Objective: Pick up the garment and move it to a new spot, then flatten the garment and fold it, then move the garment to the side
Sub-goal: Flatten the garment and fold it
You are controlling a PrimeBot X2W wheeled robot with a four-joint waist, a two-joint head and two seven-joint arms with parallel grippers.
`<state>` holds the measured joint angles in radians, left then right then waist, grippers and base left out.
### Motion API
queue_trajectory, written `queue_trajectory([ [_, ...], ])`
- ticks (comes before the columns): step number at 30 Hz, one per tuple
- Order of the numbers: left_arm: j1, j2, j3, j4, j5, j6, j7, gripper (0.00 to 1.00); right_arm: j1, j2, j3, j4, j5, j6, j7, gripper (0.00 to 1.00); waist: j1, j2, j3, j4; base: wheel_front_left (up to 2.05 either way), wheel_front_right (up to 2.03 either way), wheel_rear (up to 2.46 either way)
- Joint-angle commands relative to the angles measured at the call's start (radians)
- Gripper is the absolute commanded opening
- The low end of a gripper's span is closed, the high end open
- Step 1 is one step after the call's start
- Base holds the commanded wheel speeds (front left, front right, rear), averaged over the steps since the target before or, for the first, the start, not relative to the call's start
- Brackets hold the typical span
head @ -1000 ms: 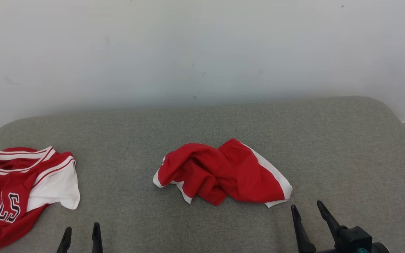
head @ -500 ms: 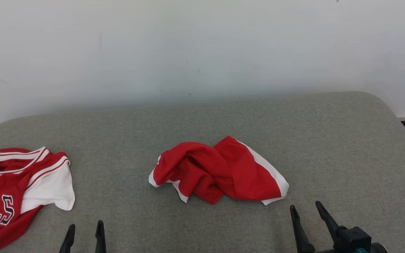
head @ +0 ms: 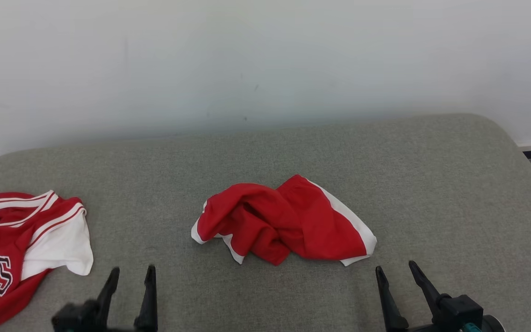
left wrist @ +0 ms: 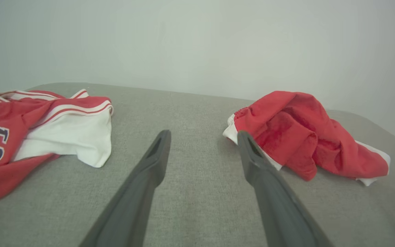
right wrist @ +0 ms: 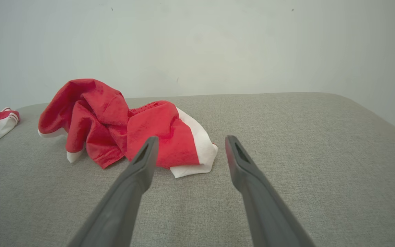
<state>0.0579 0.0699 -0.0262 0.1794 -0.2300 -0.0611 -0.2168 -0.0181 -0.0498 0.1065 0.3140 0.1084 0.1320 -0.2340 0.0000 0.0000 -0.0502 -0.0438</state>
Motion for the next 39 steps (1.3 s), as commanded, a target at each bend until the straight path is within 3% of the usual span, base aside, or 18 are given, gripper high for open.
queue_trajectory([
  [1,-0.084,0.012,-0.009,0.014,-0.007,-0.011,0.033,1.00,-0.009,-0.001,0.009,0.000,0.001,-0.002,-0.004,1.00,0.0000,0.0000,0.010,-0.007,0.00,0.00,0.00],
  [12,-0.491,0.020,-0.070,0.204,-0.092,-0.054,0.217,1.00,-0.042,-0.001,0.106,0.004,0.001,-0.002,0.008,1.00,0.0000,0.0000,0.065,-0.144,0.00,0.00,0.00],
  [18,-0.690,0.018,-0.087,0.361,-0.132,-0.054,0.377,1.00,-0.074,-0.001,0.176,0.002,0.025,-0.003,0.006,1.00,0.0000,0.0000,0.123,-0.275,0.00,0.00,0.00],
  [25,-0.837,0.070,-0.123,0.519,-0.123,-0.057,0.552,1.00,-0.113,-0.001,0.231,0.000,0.050,-0.003,-0.011,1.00,0.0000,0.0000,0.215,-0.427,0.00,0.00,0.00],
  [36,-0.915,0.114,-0.191,0.669,-0.079,-0.056,0.658,1.00,-0.122,0.000,0.219,0.000,0.065,-0.003,-0.028,1.00,0.0000,0.0000,0.274,-0.470,0.00,0.00,0.00],
  [39,-0.922,0.127,-0.208,0.708,-0.054,-0.027,0.685,1.00,-0.122,0.000,0.220,-0.004,0.067,-0.003,-0.030,1.00,0.0000,0.0000,0.278,-0.468,0.00,0.00,0.00],
])
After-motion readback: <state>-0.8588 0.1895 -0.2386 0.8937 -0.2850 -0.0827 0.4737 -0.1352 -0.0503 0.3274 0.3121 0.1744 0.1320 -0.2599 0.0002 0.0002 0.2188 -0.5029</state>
